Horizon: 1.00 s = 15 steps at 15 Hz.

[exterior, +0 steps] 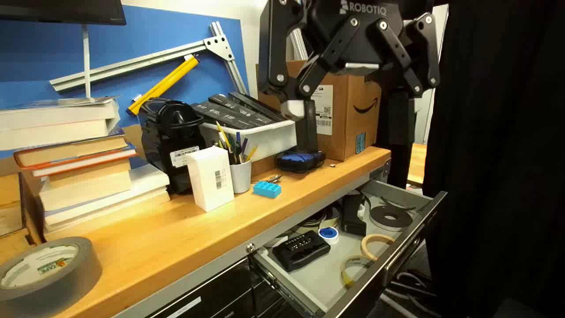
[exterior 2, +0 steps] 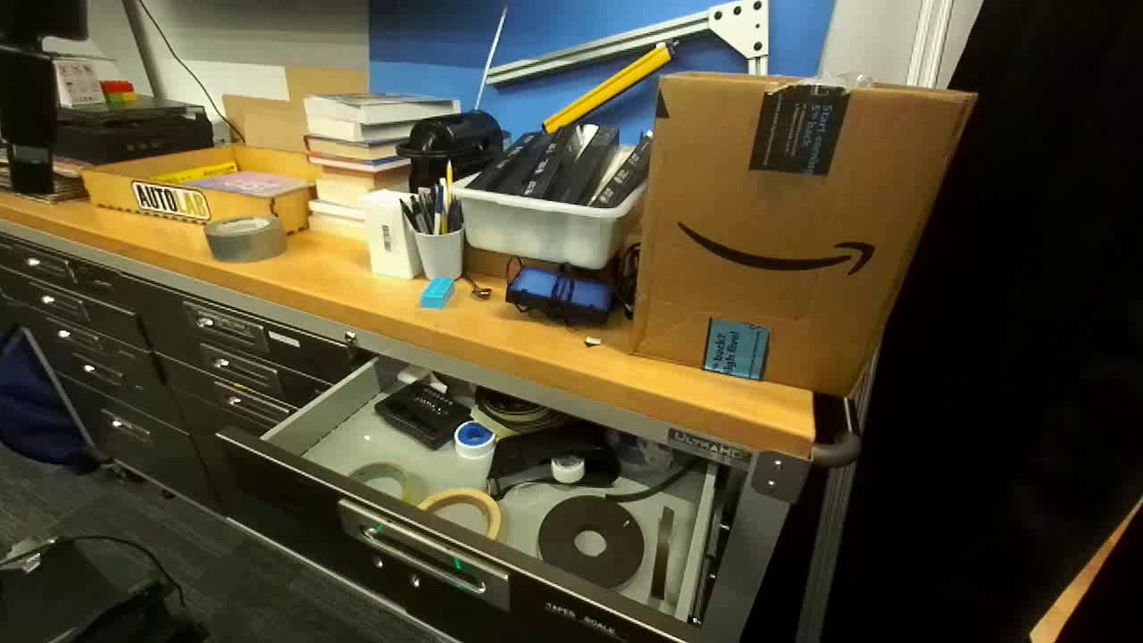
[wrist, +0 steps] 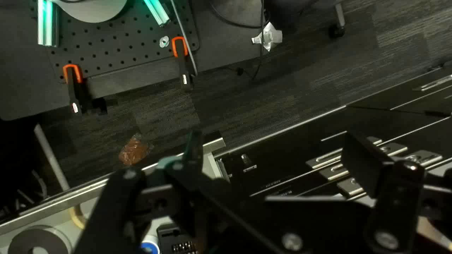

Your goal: Put the blue objects in the drawer and close it

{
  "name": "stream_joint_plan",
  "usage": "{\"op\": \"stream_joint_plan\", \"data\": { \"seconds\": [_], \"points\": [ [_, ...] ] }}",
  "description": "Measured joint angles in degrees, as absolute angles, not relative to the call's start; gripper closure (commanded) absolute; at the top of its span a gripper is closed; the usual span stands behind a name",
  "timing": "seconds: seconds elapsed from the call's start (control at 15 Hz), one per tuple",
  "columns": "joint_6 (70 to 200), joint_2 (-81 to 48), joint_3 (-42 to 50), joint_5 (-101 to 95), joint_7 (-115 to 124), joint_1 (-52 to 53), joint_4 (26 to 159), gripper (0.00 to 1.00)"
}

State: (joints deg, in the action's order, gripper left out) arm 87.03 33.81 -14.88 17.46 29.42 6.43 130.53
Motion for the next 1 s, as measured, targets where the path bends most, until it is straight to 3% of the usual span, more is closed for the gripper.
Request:
{"op": "stream_joint_plan", "data": {
  "seconds": [1.0],
  "points": [
    [91.14, 32.32, -15.57, 16.85, 30.22, 5.25, 129.97, 0.00]
  ]
}}
